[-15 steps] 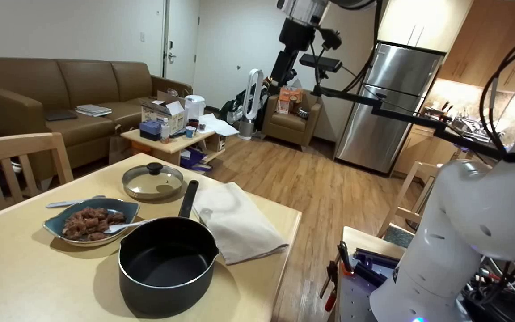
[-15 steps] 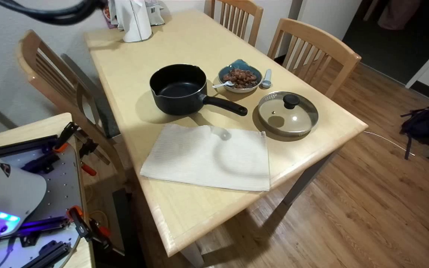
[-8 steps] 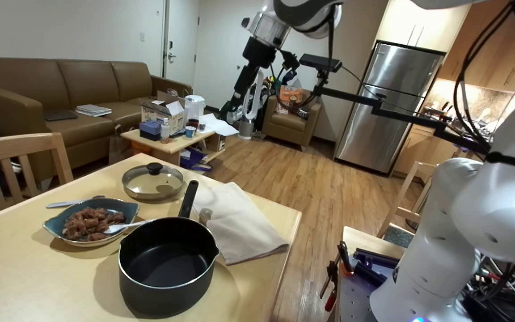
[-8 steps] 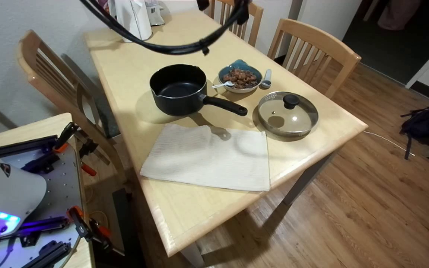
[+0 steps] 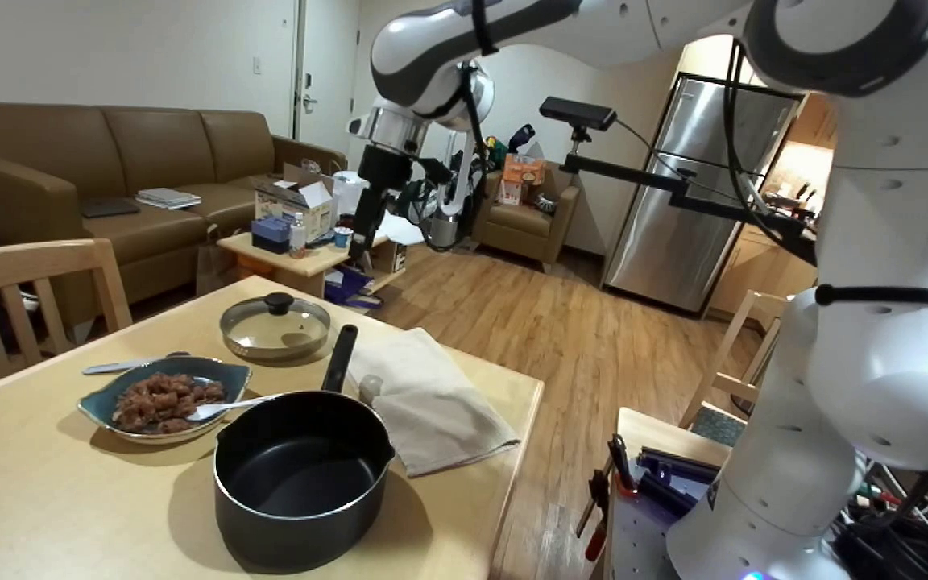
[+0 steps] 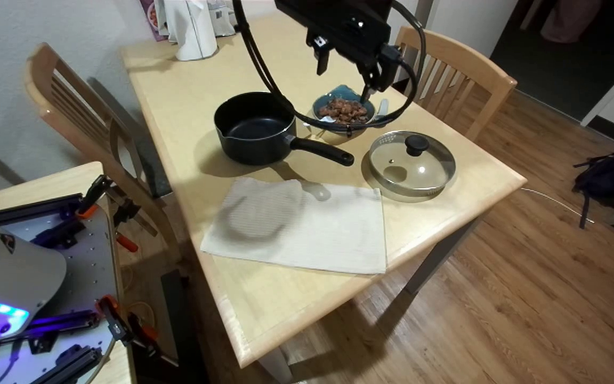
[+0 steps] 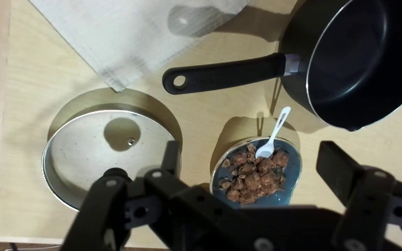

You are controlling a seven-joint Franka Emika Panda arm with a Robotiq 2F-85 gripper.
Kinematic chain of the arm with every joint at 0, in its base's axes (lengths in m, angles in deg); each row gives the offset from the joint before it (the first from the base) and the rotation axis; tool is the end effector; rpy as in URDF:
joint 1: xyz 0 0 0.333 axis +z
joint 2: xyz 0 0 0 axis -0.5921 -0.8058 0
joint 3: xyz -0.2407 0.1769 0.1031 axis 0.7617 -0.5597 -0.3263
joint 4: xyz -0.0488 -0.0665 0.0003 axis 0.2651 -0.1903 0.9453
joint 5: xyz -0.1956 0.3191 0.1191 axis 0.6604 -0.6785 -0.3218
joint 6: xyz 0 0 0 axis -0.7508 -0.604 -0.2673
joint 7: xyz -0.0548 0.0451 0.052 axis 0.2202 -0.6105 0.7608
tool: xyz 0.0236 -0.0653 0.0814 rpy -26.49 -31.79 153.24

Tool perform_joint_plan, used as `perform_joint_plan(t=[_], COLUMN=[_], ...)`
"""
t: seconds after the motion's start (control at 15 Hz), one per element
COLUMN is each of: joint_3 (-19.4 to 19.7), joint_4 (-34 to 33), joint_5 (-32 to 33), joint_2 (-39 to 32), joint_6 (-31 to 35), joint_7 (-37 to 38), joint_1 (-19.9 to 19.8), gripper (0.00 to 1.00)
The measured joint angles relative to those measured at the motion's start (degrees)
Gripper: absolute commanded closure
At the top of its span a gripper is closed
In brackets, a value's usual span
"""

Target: Move the black pot closer to the bowl

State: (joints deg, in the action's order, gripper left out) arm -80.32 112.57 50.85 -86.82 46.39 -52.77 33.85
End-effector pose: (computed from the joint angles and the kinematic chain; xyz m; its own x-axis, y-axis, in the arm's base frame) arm 0.6185 -0.1059 0.3923 0.9337 0.3314 0.1354 0.3540 -0.9111 -0.2111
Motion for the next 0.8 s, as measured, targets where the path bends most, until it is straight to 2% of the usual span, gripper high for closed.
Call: perform_joint_plan(t=[0.27, 0.6, 0.73, 0.8], joint_3=[-2.1, -5.1, -6.1, -7.1], joint_4=[-1.3, -0.4, -0.4, -0.4], joint_5=[0.1, -5.9, -6.0, -6.3], joint_2=[-1.5, -2.6, -4.2, -4.9], joint_6=[-0.4, 4.5, 5.6, 4.4], joint_7=[0.6, 9.3, 12.9, 11.6], joint_1=[-2.1, -4.0, -4.0, -4.4], gripper=[0.0, 0.0, 0.0, 0.0])
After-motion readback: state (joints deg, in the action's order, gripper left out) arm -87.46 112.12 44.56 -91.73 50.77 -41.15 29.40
